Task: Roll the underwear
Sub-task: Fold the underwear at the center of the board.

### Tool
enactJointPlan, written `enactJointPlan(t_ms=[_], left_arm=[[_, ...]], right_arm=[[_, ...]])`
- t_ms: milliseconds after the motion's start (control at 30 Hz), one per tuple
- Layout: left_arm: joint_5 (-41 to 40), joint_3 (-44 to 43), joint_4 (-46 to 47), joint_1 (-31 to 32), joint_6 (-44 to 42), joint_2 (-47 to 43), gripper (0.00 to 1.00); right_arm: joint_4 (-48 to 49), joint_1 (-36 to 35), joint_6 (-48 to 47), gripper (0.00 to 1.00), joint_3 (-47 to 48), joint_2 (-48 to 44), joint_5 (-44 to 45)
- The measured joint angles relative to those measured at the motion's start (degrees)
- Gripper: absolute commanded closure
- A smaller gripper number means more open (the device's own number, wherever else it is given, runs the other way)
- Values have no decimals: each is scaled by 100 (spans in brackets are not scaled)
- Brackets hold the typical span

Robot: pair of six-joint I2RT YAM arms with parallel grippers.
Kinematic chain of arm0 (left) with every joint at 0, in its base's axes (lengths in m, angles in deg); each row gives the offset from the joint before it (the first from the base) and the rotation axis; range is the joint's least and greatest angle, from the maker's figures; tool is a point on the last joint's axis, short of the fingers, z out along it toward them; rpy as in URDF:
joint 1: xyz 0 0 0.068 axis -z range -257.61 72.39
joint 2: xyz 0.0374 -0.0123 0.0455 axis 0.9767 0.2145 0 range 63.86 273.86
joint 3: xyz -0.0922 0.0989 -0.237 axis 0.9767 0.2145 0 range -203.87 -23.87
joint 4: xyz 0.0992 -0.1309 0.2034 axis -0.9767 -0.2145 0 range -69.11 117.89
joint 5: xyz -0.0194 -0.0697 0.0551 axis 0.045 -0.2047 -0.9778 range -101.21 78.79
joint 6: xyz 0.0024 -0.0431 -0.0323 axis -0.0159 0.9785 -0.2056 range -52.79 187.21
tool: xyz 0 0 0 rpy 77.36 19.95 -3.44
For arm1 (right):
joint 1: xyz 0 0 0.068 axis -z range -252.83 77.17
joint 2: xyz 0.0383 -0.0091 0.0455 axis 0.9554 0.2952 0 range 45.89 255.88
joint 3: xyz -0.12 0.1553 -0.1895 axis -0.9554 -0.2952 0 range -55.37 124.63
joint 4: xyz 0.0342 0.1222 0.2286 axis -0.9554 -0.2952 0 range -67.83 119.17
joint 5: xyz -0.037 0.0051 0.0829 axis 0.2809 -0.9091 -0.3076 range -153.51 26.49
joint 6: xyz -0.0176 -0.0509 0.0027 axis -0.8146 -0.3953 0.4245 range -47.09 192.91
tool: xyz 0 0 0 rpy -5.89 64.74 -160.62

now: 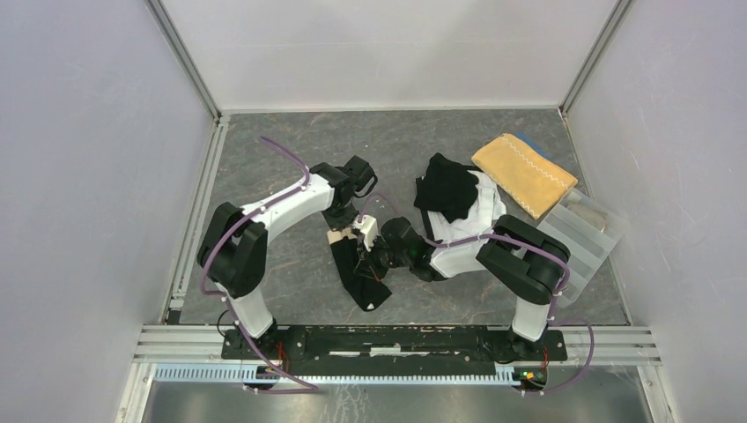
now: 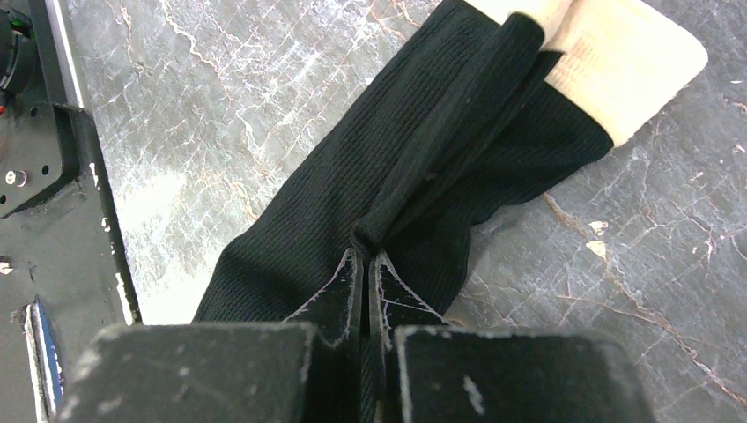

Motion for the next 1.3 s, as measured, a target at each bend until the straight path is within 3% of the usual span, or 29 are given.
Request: enactJointPlan(t_ms=[267,733,1033,1300], left_arm=[[48,57,79,166,0,-131,98],[146,225,787,295,0,476,98],[103,422,1075,328,7,494,98],[17,640,1296,376,11,417,98]], right_arm=[[2,-4,11,100,-2,2,42],[7,-7,28,100,-13,2,59],[-125,-50,-4,70,-234,-302,131],[-813,-87,-44,68,-636,-1106,479]])
